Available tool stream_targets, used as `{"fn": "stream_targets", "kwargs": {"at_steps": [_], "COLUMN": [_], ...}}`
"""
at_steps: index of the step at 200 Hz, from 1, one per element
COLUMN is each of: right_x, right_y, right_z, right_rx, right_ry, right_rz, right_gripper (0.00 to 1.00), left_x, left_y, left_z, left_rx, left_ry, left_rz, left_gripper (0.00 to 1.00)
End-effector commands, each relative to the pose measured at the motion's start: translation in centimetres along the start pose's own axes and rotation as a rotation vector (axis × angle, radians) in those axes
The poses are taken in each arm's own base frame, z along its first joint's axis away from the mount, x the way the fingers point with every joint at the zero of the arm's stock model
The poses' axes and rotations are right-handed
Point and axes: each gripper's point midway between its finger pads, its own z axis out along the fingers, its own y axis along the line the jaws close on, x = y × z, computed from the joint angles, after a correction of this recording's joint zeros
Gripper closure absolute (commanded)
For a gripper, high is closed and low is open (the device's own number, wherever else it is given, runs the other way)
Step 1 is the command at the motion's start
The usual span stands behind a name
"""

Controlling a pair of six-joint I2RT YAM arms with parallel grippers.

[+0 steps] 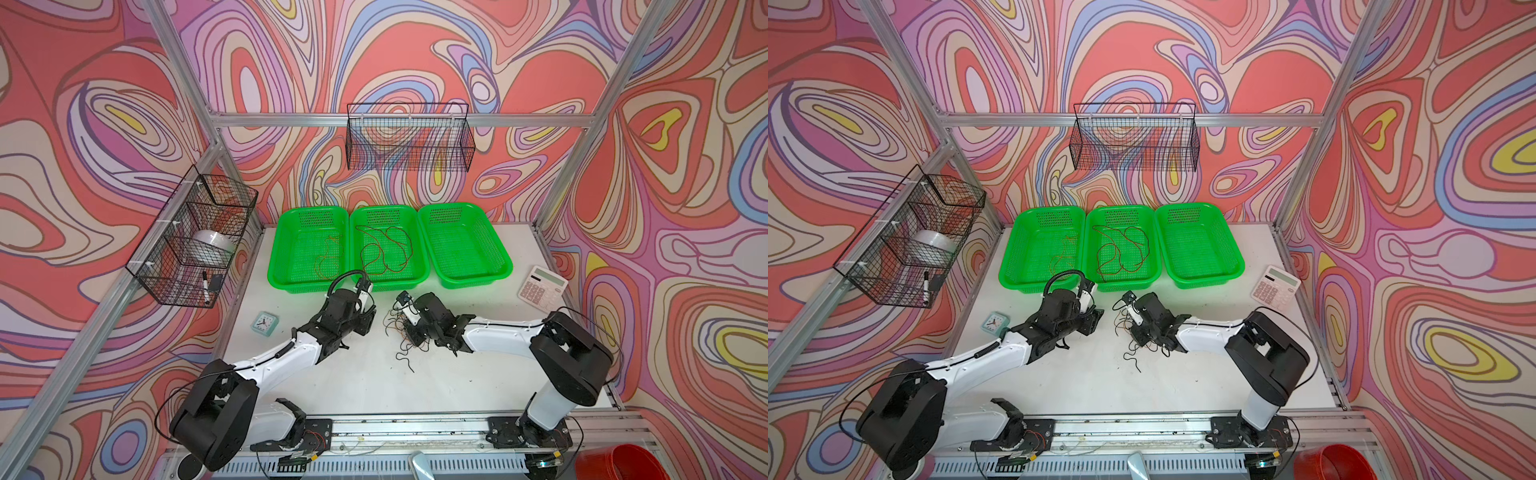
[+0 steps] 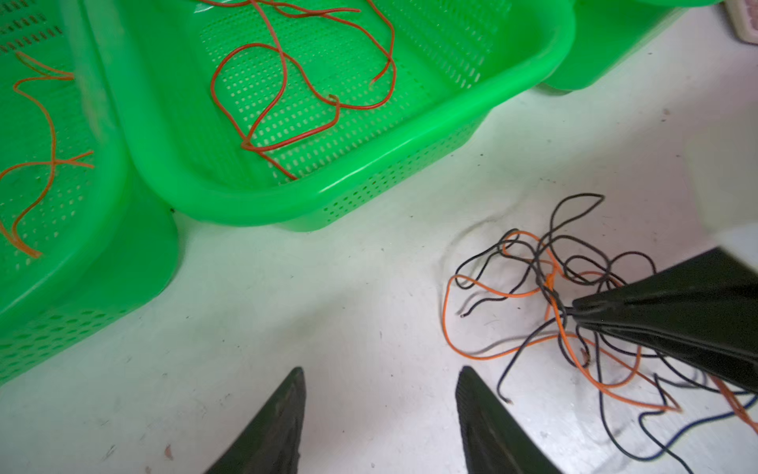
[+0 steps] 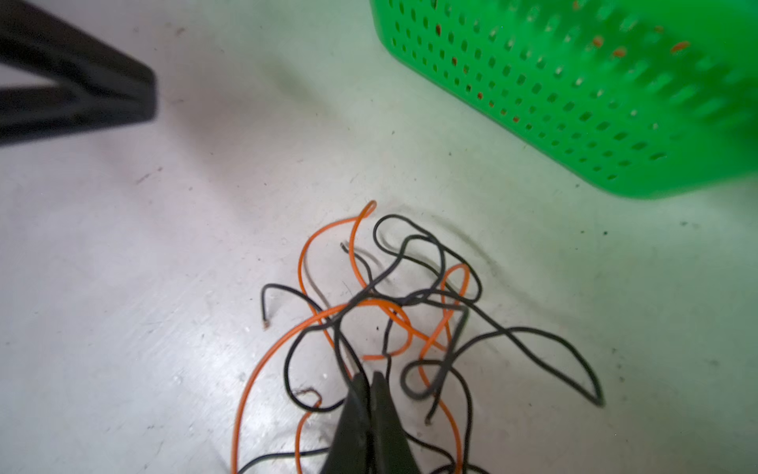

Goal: Untangle the cables

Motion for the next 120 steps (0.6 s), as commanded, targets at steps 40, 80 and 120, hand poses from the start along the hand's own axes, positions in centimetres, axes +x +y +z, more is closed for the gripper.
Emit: {"fn": "stream_targets", "kwargs": {"at_steps": [40,80,120], "right_x": [-3.7,-4.8,-5.8], "right_y": [0.9,1.5,1.5], "right_z": [-3.5,-5.1,-6.4], "right_rx": [-0.042,-0.07,-0.062], "right_ry": [-0.231,-0.307,-0.345], "right_rz": [-0.108,-0.135,-0.157], "right_gripper": [1.0,1.0,1.0], "left_x": [-0.4,-1.7,-1.4], "left_y": [-2.8,-2.8,-2.7], "left_z": [-1.3,-1.0,-0.4], "left_rx": [0.168,0.161,0.159], "left_ry": [-0.089,-0.107,-0.081], "left_rz": [0.099,0.109,0.1], "left_gripper": [0.4,0.4,0.4]}}
